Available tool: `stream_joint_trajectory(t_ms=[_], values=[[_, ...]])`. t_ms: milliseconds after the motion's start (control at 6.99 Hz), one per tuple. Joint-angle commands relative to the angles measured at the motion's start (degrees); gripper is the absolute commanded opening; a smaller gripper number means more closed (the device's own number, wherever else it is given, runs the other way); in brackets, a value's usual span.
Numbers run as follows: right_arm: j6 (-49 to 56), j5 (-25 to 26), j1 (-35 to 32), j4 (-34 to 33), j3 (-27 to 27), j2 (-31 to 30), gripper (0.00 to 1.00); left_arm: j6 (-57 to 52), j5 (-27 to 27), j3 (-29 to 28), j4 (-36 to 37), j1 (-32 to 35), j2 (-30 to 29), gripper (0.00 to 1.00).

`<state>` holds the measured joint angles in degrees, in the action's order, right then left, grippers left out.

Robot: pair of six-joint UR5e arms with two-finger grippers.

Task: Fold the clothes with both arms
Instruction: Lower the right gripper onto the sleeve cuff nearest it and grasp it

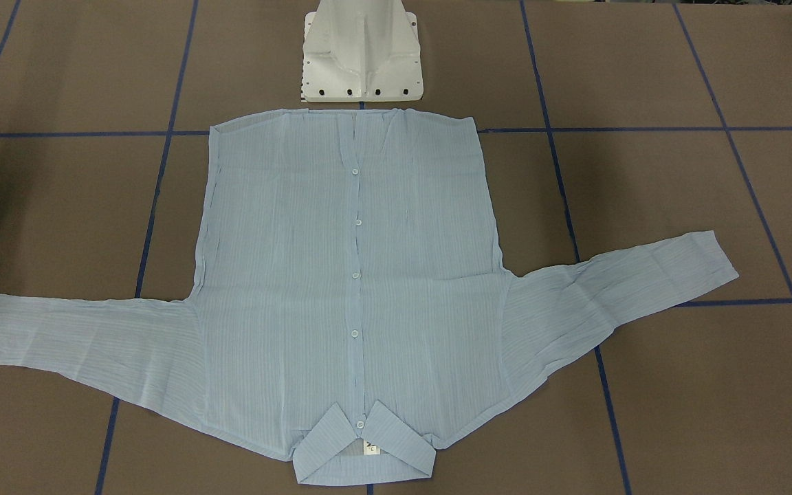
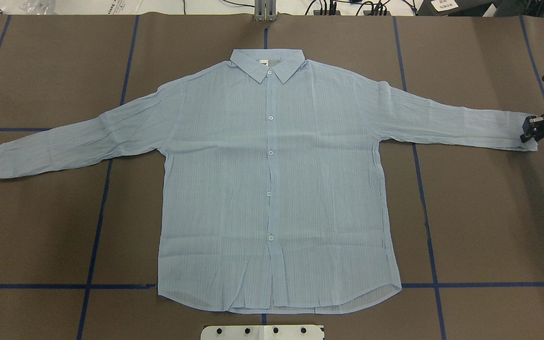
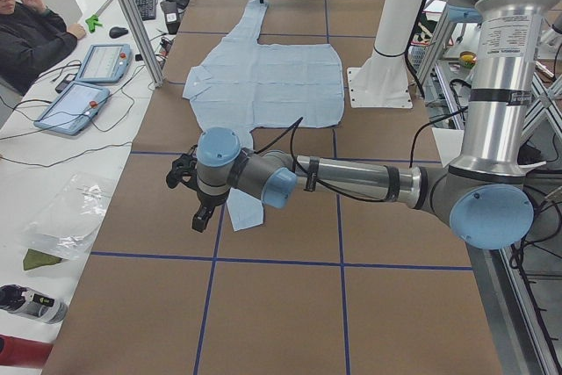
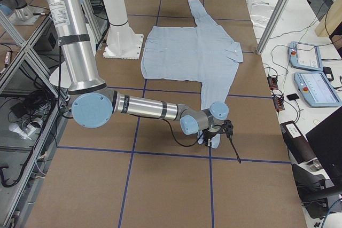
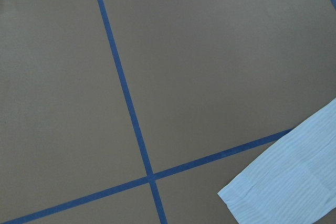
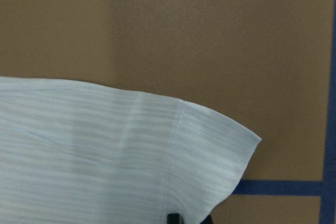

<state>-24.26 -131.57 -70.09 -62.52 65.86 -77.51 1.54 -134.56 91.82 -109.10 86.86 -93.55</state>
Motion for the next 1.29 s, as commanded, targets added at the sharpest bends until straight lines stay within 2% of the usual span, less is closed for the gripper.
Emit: stream_joint_trajectory(t_ms=[0,143,572,859,1002,1145], values=[[0.0,0.0,-0.39,0.12,0.41,0.08,0.25,0.04,0.0,0.12,0.02,0.06,0.03,1.0],[0.0,0.0,-0.48,0.2,0.41,0.08,0.29,0.04,0.09,0.12,0.02,0.06,0.03,1.0],[0.0,0.0,-0.48,0.21,0.41,-0.01,0.28,0.13,0.0,0.12,0.02,0.06,0.03,1.0],[0.0,0.0,-0.48,0.21,0.49,-0.01,0.21,0.57,0.0,0.12,0.02,0.06,0.03,1.0],[0.0,0.0,-0.66,0.29,0.5,0.08,0.09,0.48,0.0,0.12,0.02,0.06,0.03,1.0],[0.0,-0.09,-0.75,0.29,1.45,0.08,0.0,0.57,0.0,0.12,0.02,0.06,0.03,1.0]])
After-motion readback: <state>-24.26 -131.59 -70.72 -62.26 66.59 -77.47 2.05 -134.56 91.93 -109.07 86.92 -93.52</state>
